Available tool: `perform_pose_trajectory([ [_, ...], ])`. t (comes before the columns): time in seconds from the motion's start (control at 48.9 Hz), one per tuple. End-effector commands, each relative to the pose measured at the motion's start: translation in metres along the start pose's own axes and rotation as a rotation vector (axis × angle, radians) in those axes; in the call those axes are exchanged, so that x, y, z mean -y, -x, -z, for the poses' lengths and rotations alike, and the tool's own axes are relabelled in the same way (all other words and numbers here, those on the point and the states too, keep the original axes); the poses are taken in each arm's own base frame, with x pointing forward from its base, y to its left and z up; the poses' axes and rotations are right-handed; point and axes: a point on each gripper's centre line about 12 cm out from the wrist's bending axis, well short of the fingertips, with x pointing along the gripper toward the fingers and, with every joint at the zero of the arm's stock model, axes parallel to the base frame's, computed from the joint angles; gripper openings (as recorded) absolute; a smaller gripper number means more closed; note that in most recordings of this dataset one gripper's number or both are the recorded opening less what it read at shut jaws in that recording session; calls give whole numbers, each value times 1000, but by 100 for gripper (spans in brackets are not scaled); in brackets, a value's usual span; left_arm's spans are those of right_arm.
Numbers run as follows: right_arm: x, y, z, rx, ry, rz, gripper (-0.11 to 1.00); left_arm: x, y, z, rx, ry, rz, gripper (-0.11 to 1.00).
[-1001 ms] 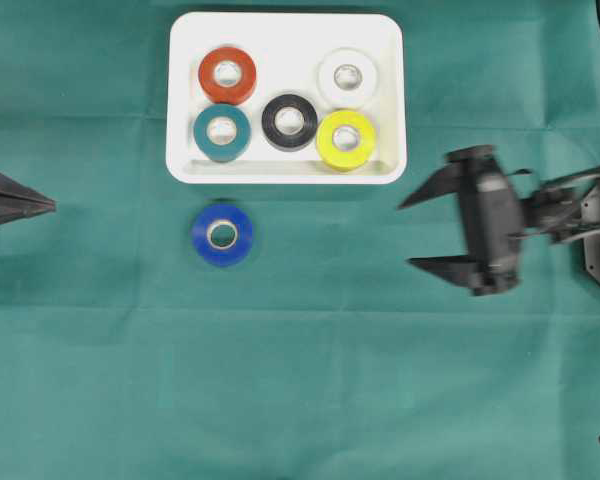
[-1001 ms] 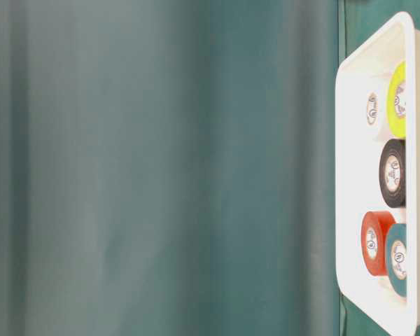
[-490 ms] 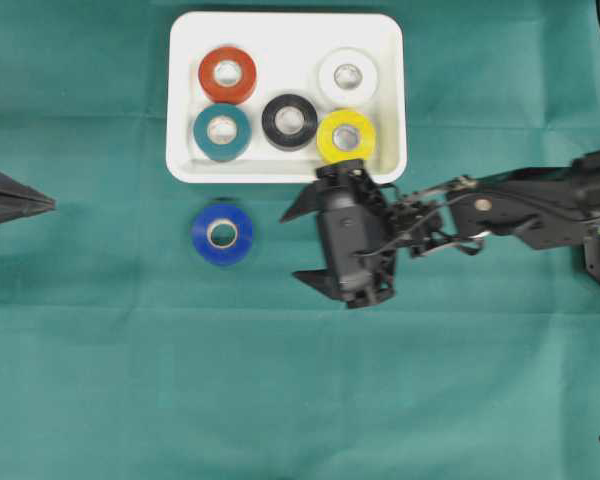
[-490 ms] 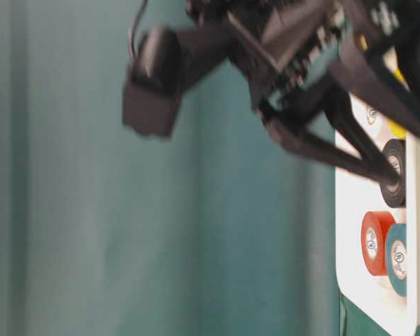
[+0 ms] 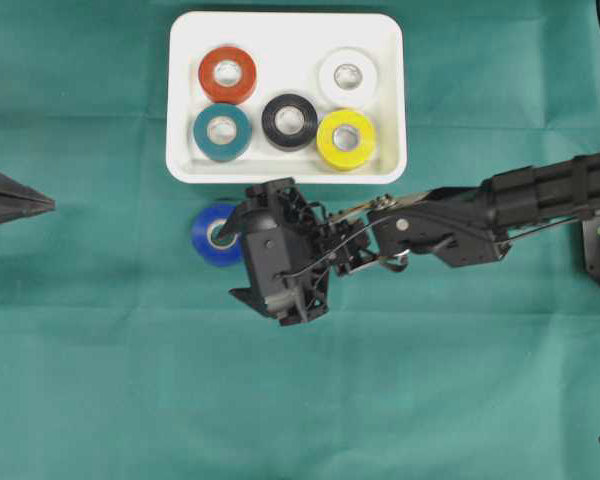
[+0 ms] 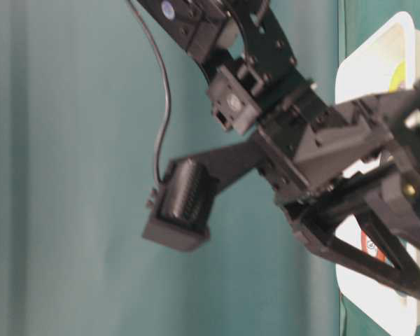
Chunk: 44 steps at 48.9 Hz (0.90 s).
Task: Put the tape into the white case with the right arm.
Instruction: 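Lower the right gripper into the blue tape's core and grip it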
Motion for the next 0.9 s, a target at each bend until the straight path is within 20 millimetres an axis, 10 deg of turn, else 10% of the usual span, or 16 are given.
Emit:
perform_pose_trajectory([
  [0.0,0,1,-16,40,0,1,66,0,0,-4,9,3,-1,0],
  [0.879,2,-40,5,-173,-28,77,63,0,0,-3,6,3,0,0],
])
